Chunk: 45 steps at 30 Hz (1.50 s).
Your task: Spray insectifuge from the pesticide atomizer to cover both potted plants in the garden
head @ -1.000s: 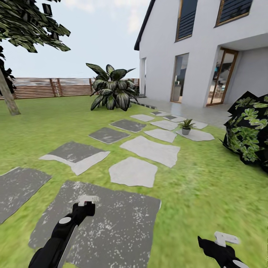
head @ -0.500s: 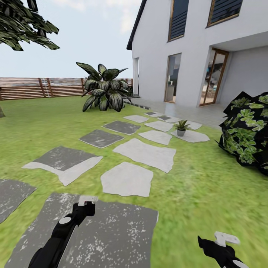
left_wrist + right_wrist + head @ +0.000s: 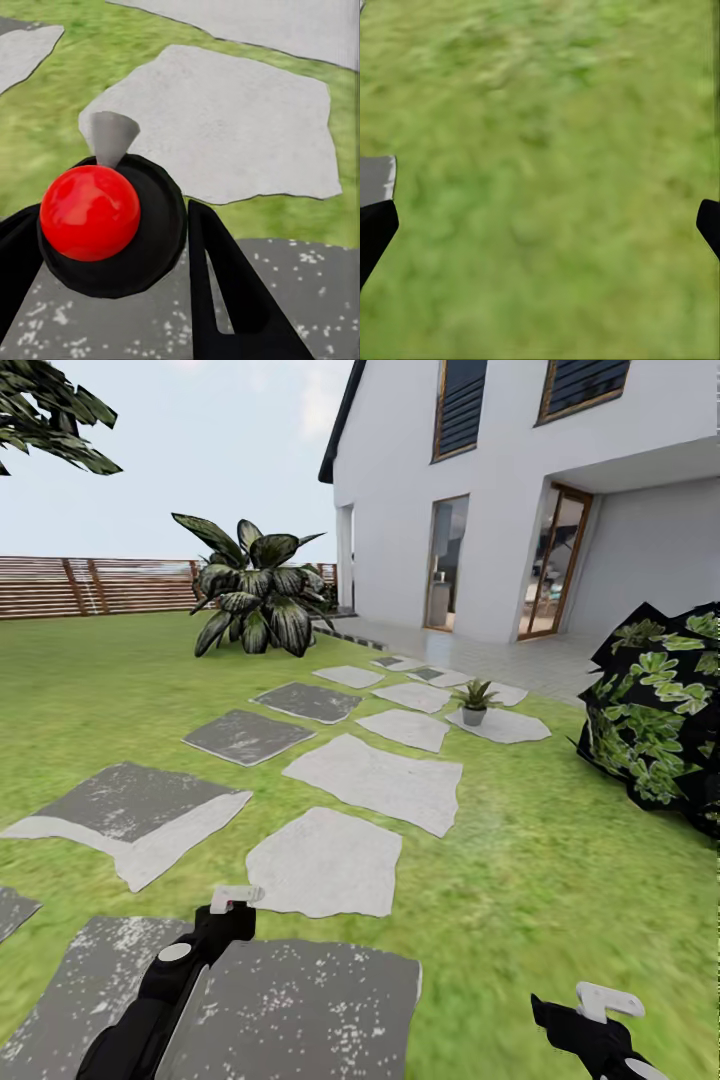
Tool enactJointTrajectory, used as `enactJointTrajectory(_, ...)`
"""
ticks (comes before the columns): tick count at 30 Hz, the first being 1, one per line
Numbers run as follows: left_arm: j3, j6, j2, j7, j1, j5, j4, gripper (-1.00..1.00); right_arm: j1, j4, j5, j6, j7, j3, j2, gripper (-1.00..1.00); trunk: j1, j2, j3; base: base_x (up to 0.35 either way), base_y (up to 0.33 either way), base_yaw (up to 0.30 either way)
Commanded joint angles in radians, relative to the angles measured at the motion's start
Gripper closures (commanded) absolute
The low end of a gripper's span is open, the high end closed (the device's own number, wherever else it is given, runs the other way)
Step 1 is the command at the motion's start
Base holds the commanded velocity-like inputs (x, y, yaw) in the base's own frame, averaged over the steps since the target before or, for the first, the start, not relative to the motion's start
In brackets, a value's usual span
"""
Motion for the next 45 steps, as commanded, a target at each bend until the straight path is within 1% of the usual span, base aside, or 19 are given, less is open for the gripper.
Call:
enactJointTrajectory(1,-0.001,0.005,0.0,-0.003,0.0,0.0,-0.001,1.0,0.0,-0.002,0.0,0.005,0.0,0.0,0.0,-1.0,-0.001,0.0,-0.001,0.336,0.08,-0.249)
enactJointTrajectory(23,-0.001,0.005,0.0,-0.003,0.0,0.0,-0.001,1.0,0.0,-0.002,0.0,0.005,0.0,0.0,0.0,-1.0,-0.001,0.0,-0.001,0.336,0.082,-0.229)
enactJointTrajectory(45,-0.001,0.005,0.0,-0.003,0.0,0.0,-0.001,1.0,0.0,0.0,0.001,0.005,0.0,0.002,0.0,-1.0,-0.001,0.0,-0.001,0.336,0.081,-0.014)
